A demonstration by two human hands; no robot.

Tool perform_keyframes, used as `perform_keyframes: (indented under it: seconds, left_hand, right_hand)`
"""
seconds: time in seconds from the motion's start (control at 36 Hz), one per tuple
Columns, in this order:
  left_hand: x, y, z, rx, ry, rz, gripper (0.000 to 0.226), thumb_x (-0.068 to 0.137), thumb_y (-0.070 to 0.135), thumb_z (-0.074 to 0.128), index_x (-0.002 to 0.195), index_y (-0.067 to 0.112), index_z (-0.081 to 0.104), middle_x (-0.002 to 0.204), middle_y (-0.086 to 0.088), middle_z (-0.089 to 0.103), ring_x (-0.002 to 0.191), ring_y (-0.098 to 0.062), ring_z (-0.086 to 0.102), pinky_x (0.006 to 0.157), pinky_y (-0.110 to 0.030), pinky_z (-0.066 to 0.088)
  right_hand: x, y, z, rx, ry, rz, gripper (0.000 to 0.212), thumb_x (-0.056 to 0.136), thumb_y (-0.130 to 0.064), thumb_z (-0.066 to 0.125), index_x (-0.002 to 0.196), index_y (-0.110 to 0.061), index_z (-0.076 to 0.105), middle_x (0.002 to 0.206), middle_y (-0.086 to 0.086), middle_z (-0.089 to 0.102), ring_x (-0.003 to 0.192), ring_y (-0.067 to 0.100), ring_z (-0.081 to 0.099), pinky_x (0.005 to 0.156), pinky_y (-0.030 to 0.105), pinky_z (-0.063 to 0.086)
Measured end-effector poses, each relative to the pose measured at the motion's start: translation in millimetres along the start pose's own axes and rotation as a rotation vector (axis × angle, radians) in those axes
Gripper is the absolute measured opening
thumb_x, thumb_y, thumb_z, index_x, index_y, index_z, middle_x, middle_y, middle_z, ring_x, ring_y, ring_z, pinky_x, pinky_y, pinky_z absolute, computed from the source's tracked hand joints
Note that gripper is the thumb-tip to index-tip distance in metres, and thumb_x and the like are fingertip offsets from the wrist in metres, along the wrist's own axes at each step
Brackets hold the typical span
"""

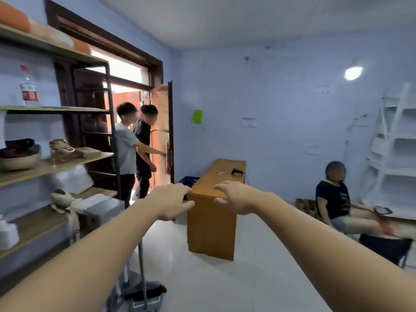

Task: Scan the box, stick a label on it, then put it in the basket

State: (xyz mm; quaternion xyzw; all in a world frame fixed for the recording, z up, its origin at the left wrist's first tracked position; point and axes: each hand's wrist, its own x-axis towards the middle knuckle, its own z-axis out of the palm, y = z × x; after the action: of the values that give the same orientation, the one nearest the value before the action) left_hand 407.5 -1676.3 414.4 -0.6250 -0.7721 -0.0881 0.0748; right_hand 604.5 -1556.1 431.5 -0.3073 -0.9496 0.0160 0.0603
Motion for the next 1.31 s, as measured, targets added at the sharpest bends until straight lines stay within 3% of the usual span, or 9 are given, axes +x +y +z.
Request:
perform_keyframes:
  seconds: [0.19, 0.44, 1.06, 1.31]
  left_hand:
    - [85, 98, 25, -0.056, 0.051, 0.134, 0.062, 0.092, 0.065, 0.042, 0.147, 0.037, 0.046, 0.148, 0.005, 0.055, 0.128, -0.021, 0.056, 0.105, -0.042, 0.047]
    - [156, 180, 42, -0.047, 0.010, 0.236, 0.063, 0.096, 0.060, 0.043, 0.151, 0.029, 0.045, 0.151, -0.002, 0.052, 0.132, -0.026, 0.052, 0.107, -0.044, 0.045]
    - [372, 120, 83, 0.027, -0.037, 0.221, 0.062, 0.097, 0.056, 0.041, 0.151, 0.026, 0.044, 0.153, -0.004, 0.050, 0.133, -0.028, 0.051, 0.109, -0.046, 0.044]
    - [480, 131, 113, 0.017, -0.080, 0.285, 0.062, 0.100, 0.054, 0.041, 0.153, 0.022, 0.041, 0.154, -0.006, 0.048, 0.135, -0.028, 0.049, 0.113, -0.050, 0.038]
  right_hand:
    - [-23, 105, -14, -0.015, -0.006, 0.127, 0.060, 0.107, -0.044, 0.048, 0.160, -0.019, 0.035, 0.164, 0.011, 0.041, 0.146, 0.032, 0.044, 0.120, 0.047, 0.037]
    - [-29, 206, -27, -0.025, -0.018, 0.217, 0.058, 0.108, -0.039, 0.047, 0.159, -0.013, 0.037, 0.160, 0.015, 0.047, 0.145, 0.033, 0.044, 0.120, 0.045, 0.036]
    - [150, 330, -3, 0.015, 0.003, 0.259, 0.061, 0.108, -0.040, 0.046, 0.162, -0.016, 0.032, 0.166, 0.011, 0.039, 0.151, 0.029, 0.038, 0.123, 0.043, 0.032]
    - [222, 409, 1, 0.006, -0.007, 0.296, 0.063, 0.108, -0.041, 0.045, 0.164, -0.016, 0.028, 0.168, 0.011, 0.035, 0.152, 0.029, 0.035, 0.124, 0.044, 0.031]
